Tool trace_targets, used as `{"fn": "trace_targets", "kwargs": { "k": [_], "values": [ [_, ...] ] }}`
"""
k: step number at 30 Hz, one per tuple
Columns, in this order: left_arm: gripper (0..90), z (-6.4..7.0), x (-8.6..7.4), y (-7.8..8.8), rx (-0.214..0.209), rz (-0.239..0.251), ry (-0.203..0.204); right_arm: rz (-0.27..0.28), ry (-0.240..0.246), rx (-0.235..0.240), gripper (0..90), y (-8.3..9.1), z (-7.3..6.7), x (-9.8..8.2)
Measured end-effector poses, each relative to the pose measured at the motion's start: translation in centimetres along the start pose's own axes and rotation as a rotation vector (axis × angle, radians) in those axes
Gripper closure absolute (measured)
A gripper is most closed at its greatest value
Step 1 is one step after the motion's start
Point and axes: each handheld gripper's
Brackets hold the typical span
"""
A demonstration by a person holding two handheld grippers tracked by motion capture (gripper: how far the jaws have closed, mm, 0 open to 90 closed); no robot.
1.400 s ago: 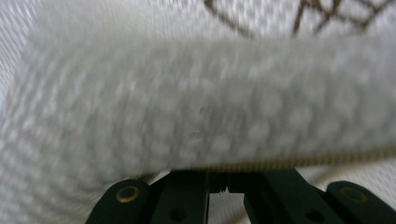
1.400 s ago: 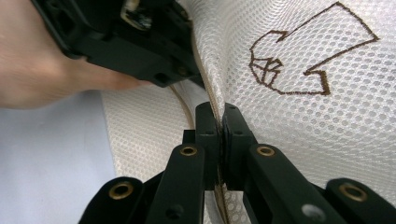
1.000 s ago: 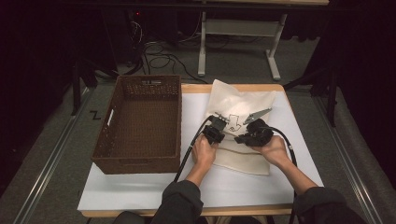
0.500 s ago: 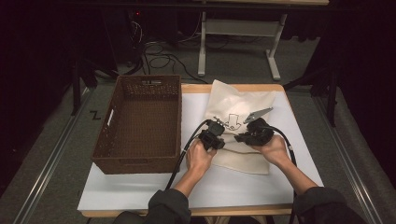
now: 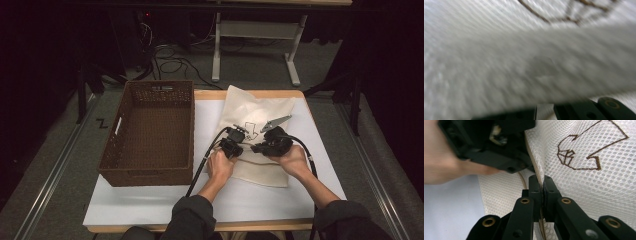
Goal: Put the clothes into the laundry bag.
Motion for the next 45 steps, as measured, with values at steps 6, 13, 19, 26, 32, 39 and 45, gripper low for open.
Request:
{"fn": "trace_targets", "kwargs": {
  "k": [6, 13, 19, 26, 32, 39, 45],
  "values": [
    [89.7, -1.0, 0.8, -0.3, 0.083, 0.067, 0.010, -0.009, -0.009, 0.012, 88.5, 0.0, 0.1, -0.1],
    [89.5, -1.1, 0.7, -0.6, 0.147, 0.063, -0.007, -0.023, 0.001, 0.025, 88.6, -0.5, -0.2, 0.1],
    [77.8, 0.2, -0.3, 1.1, 0.112, 0.025, -0.055, -0.017, -0.016, 0.015, 88.5, -0.2, 0.3, -0.2],
    [64.3, 1.0, -1.0, 3.6, 0.087, 0.016, -0.075, -0.011, -0.003, 0.002, 88.1, 0.0, -0.2, 0.0],
    [60.7, 1.4, -1.5, 5.5, 0.078, 0.035, -0.099, -0.015, -0.013, 0.013, 88.0, 0.0, -0.2, 0.0],
    [52.6, 1.9, -1.9, 7.4, 0.081, 0.053, -0.116, -0.018, -0.007, 0.010, 87.5, 0.3, -0.1, -0.2],
    [46.0, 1.5, -2.0, 7.4, 0.096, 0.005, -0.107, -0.016, -0.012, 0.009, 87.2, 0.5, 0.0, -0.2]
  ]
}}
Point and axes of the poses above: each handheld gripper's, and its own axes: y roughly backward along the jaws, x roughly out of its top, z roughly to its right, and after that the axes turned 12 degrees about -x, right-handed
